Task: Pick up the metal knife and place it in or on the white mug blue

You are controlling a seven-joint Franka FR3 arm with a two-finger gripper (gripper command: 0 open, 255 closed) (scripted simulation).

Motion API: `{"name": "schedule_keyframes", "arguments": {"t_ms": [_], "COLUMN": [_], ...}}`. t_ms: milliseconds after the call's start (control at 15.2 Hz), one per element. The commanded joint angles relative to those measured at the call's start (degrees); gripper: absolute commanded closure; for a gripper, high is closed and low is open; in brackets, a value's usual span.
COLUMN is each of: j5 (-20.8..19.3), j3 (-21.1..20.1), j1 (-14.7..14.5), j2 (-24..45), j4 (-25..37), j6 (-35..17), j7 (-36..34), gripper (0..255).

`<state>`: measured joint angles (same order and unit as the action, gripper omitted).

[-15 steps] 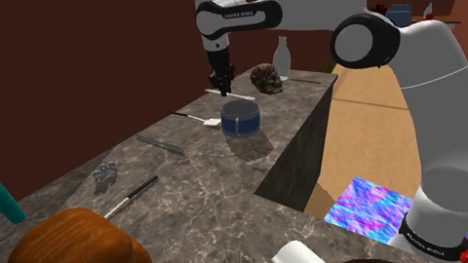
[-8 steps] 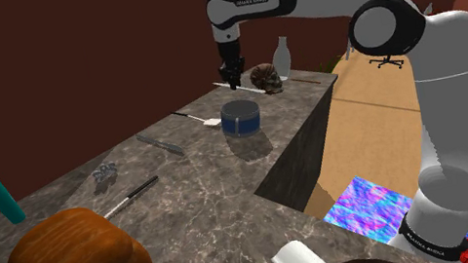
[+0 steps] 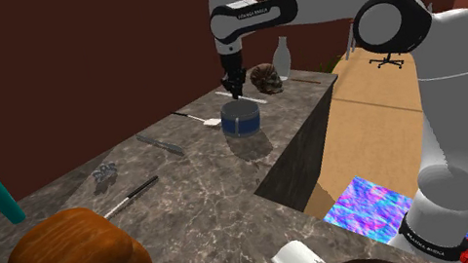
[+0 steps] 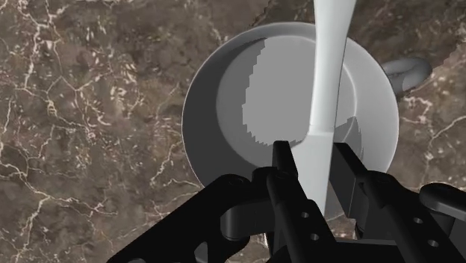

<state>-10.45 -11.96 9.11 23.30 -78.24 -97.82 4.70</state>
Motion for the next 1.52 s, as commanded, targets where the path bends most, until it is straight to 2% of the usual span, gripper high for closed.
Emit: {"name": "schedule_keyframes", "arguments": {"t_ms": [0,396,858,924,1254,1452], "j5": [-0.06,-0.28,-0.28,-0.28,-0.28,-0.13], "j3": [0.02,0.12,0.12,0.12,0.12,-0.08], "j1": [0.05,0.25,0.25,0.25,0.25,-0.35], "j2": [0.15,0.5,0.5,0.5,0.5,0.6], "j4": [-1.37,-5.51,-5.51,-5.51,-5.51,0.38], "j6": [-1.53,-5.98,-5.98,-5.98,-5.98,-0.19], "j7": [-0.2,-0.74,-0.74,-0.74,-0.74,-0.44], "gripper": [255,255,255,0,0,0]}}
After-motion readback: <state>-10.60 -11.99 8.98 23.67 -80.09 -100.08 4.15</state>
